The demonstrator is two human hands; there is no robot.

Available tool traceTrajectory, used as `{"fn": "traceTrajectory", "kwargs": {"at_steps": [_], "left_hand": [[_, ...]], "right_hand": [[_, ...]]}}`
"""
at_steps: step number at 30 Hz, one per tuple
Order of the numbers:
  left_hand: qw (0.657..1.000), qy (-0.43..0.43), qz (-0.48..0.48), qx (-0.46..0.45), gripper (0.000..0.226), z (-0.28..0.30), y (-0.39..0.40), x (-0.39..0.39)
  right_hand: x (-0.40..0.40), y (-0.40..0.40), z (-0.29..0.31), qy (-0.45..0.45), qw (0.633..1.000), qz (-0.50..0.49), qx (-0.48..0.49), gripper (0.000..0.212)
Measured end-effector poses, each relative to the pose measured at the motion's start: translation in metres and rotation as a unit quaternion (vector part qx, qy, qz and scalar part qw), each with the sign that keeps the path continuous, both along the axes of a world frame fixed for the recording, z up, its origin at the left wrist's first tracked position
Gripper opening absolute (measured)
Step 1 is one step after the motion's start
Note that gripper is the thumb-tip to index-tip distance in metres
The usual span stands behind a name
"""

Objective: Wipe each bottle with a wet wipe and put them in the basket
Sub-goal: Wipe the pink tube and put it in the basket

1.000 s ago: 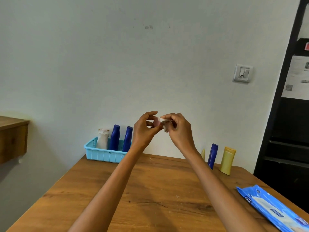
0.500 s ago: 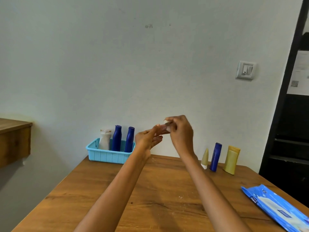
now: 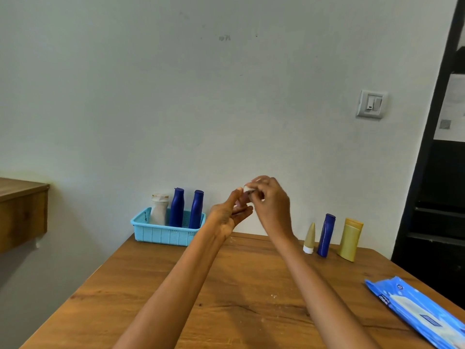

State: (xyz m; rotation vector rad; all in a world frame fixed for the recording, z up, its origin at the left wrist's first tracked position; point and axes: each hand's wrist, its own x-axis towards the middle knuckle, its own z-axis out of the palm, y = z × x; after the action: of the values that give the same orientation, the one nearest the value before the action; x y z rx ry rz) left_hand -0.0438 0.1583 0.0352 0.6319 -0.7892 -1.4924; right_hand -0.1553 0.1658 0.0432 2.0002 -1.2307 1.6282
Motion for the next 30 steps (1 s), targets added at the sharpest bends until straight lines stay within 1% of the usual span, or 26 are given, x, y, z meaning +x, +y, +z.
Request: {"fn": "traceTrajectory", "kwargs": {"at_steps": [3, 6, 10, 11, 13, 16, 18, 19, 20, 22, 26, 28, 30], "left_hand": [[0.999, 0.028, -0.008, 0.02, 0.025, -0.001, 0.003, 0.006], [0.999, 0.03, -0.018, 0.022, 0.029, 0.001, 0.004, 0.009], [0.999, 0.01, -0.027, 0.016, 0.039, 0.004, 0.006, 0.008], [0.999, 0.006, -0.029, 0.015, 0.041, 0.005, 0.007, 0.007], [0.999, 0.0, -0.03, 0.015, 0.038, 0.004, 0.006, 0.004], [0.999, 0.005, -0.028, 0.014, 0.028, 0.0, 0.003, 0.005], [0.999, 0.009, -0.028, 0.02, 0.032, 0.0, 0.002, 0.008], [0.999, 0.011, -0.029, 0.019, 0.033, 0.001, 0.003, 0.01], [0.999, 0.014, -0.03, 0.016, 0.032, 0.002, 0.003, 0.011], [0.999, 0.015, -0.033, 0.011, 0.03, 0.004, 0.004, 0.013], [0.999, -0.003, -0.036, 0.011, 0.046, 0.005, 0.005, 0.011], [0.999, -0.01, -0.043, 0.013, 0.049, 0.004, 0.004, 0.008], [0.999, -0.014, -0.049, 0.015, 0.049, 0.002, 0.004, 0.005]], "right_hand": [[0.005, 0.003, -0.02, 0.022, 1.0, 0.017, 0.012, 0.02], [0.001, 0.004, -0.024, 0.024, 0.999, 0.028, 0.008, 0.018], [-0.012, -0.002, -0.002, -0.078, 0.997, 0.022, -0.006, 0.016], [-0.012, -0.003, 0.002, -0.091, 0.996, 0.016, -0.009, 0.016], [-0.007, -0.002, 0.004, -0.076, 0.997, 0.004, -0.015, 0.016], [0.01, 0.005, -0.012, 0.0, 1.0, 0.016, -0.016, 0.019], [0.014, 0.009, -0.026, 0.042, 0.998, 0.029, -0.022, 0.024], [0.012, 0.008, -0.03, 0.047, 0.998, 0.035, -0.027, 0.024], [0.008, 0.008, -0.03, 0.038, 0.998, 0.037, -0.029, 0.022], [-0.002, 0.002, -0.023, -0.012, 0.999, 0.031, -0.024, 0.018], [-0.022, -0.015, 0.001, -0.111, 0.994, 0.004, -0.018, 0.017], [-0.029, -0.019, 0.011, -0.16, 0.987, -0.015, -0.018, 0.017], [-0.031, -0.02, 0.016, -0.189, 0.981, -0.035, -0.012, 0.018]]}}
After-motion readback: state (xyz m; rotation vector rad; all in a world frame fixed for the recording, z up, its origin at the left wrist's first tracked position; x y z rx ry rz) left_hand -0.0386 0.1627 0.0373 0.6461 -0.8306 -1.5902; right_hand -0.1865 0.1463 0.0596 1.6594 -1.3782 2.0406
